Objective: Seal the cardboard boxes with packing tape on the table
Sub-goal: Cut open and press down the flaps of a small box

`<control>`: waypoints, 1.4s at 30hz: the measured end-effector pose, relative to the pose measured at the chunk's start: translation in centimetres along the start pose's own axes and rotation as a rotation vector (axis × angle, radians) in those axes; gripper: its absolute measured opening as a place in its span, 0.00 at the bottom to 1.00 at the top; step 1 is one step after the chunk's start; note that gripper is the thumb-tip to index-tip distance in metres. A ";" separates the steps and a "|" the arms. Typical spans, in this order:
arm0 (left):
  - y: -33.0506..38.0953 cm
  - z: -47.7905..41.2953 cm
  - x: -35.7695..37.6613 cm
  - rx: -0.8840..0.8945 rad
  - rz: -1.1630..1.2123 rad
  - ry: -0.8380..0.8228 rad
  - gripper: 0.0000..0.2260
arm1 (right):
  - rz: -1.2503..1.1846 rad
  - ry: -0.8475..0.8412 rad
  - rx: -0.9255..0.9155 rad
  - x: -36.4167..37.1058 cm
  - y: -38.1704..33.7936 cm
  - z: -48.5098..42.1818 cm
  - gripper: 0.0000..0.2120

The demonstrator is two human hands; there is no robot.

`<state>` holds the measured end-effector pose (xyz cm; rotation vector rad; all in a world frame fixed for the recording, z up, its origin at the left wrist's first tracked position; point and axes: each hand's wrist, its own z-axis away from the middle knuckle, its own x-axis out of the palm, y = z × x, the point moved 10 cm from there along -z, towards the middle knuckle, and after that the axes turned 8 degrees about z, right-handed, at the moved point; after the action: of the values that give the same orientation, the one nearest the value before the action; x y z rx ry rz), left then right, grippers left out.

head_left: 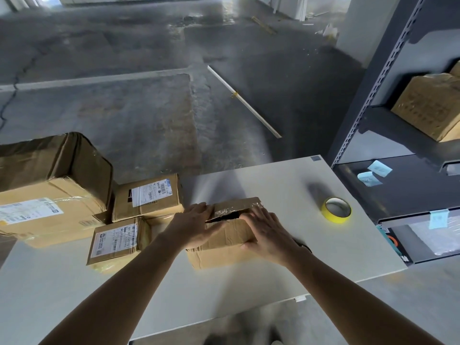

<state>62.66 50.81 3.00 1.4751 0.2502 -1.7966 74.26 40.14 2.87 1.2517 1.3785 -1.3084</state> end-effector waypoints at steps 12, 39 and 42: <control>1.5 -2.0 2.7 0.098 -0.268 -0.045 0.61 | 0.053 0.029 -0.004 0.5 -0.3 0.6 0.32; 2.1 -1.3 2.1 0.280 -0.210 -0.046 0.50 | -0.510 0.113 0.285 0.6 6.7 1.2 0.20; 1.9 -1.3 2.5 0.278 -0.217 -0.070 0.50 | -0.533 0.003 0.255 1.2 6.5 1.9 0.26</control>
<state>64.83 49.23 0.97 1.6226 0.1322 -2.1214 80.42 38.11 0.43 1.0805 1.6551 -1.8940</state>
